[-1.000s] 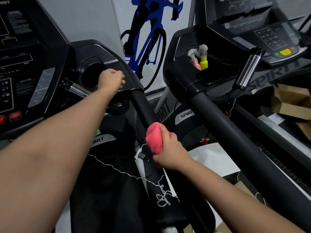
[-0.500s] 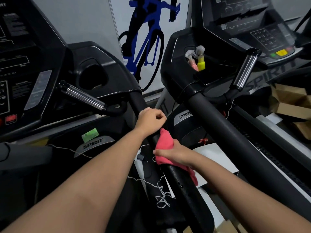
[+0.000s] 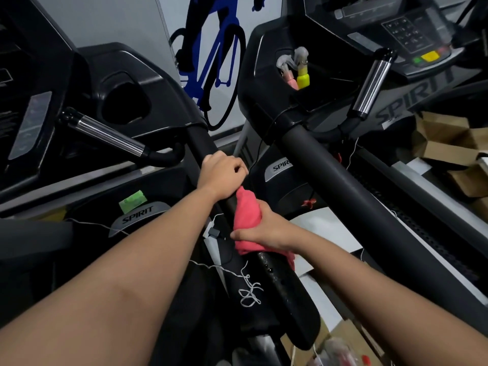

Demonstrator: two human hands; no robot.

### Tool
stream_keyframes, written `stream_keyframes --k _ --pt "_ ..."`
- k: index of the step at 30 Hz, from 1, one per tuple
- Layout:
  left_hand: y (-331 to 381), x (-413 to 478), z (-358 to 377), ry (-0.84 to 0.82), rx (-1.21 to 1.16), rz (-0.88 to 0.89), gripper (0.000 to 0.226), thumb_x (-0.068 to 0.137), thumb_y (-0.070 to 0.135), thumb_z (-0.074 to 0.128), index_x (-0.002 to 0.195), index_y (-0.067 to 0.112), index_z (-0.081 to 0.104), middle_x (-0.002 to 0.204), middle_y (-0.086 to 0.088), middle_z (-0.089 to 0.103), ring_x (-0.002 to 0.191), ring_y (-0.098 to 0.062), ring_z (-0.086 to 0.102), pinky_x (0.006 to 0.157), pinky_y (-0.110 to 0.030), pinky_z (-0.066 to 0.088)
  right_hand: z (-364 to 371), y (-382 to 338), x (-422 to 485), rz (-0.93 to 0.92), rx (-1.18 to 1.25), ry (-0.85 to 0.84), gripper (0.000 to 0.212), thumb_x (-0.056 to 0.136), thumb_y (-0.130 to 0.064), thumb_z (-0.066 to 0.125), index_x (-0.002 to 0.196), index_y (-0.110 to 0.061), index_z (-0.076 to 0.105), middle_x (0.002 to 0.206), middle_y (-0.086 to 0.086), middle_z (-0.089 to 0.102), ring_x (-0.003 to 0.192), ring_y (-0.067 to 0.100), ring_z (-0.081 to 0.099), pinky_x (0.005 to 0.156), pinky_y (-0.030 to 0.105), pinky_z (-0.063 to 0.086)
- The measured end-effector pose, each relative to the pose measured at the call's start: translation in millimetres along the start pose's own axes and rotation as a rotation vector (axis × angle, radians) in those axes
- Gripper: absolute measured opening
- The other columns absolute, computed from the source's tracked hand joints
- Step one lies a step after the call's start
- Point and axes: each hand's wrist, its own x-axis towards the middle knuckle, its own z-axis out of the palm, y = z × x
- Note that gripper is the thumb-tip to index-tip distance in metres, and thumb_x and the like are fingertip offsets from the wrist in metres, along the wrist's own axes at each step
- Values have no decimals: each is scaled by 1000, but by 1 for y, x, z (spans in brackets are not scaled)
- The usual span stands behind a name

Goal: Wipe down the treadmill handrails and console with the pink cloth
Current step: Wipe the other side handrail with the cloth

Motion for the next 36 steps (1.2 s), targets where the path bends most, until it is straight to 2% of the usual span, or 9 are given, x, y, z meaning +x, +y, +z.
stream_keyframes --k 2,5,10,14,20,26,29,31,36 --pt "2 0 1 2 13 -4 28 89 24 44 87 31 71 98 14 69 104 -16 49 93 -31 27 2 -7 6 46 -30 49 89 70 -39 77 139 -20 25 99 -8 51 86 7 53 71 20 42" --pt "0 1 0 -12 -7 -8 29 89 23 43 86 30 71 95 13 69 101 -15 48 88 -28 24 21 -23 13 108 -211 244 88 67 -42 72 136 -15 25 121 9 50 107 28 54 85 32 45" --pt "-2 2 3 3 -30 -31 30 89 23 43 85 27 72 93 11 69 102 -15 49 85 -26 22 53 -13 -1 -54 -638 384 107 75 -35 71 149 -19 -6 135 16 29 114 37 46 91 44 47" --pt "2 -5 3 36 -53 -66 29 89 18 44 92 24 72 104 9 65 111 -18 45 96 -29 24 35 -8 8 -58 -421 260 108 70 -31 70 148 -30 -6 134 14 32 115 37 47 95 42 44" --pt "6 -25 4 100 -146 -300 36 91 21 48 127 21 53 142 0 33 138 -18 18 113 -35 8 12 -6 20 -43 -90 109 104 64 -37 75 146 -30 12 120 6 53 104 21 55 92 33 46" --pt "13 -41 -2 -14 -238 -402 55 96 34 47 146 28 27 157 -3 7 146 -24 -1 116 -43 3 25 2 1 -53 -217 187 104 61 -39 68 145 -31 7 129 12 44 109 30 54 94 41 47" --pt "19 -48 -5 -50 -324 -475 68 95 39 49 151 32 10 159 0 -5 145 -29 2 117 -46 8 28 2 -12 -61 -393 156 109 69 -36 69 147 -31 -6 133 15 34 115 34 50 94 40 45" --pt "23 -48 -6 -78 -350 -564 81 94 41 52 152 29 -4 159 -1 -9 145 -30 8 117 -45 11 23 -3 -4 -27 -426 137 111 66 -36 71 147 -26 -3 130 15 40 111 32 53 89 36 46" --pt "26 -44 -10 -145 -297 -681 96 91 48 55 151 17 -13 160 -5 -6 143 -31 20 113 -47 18 9 -4 15 -55 -49 20 103 59 -33 78 142 -19 20 116 5 55 102 19 57 89 34 49"
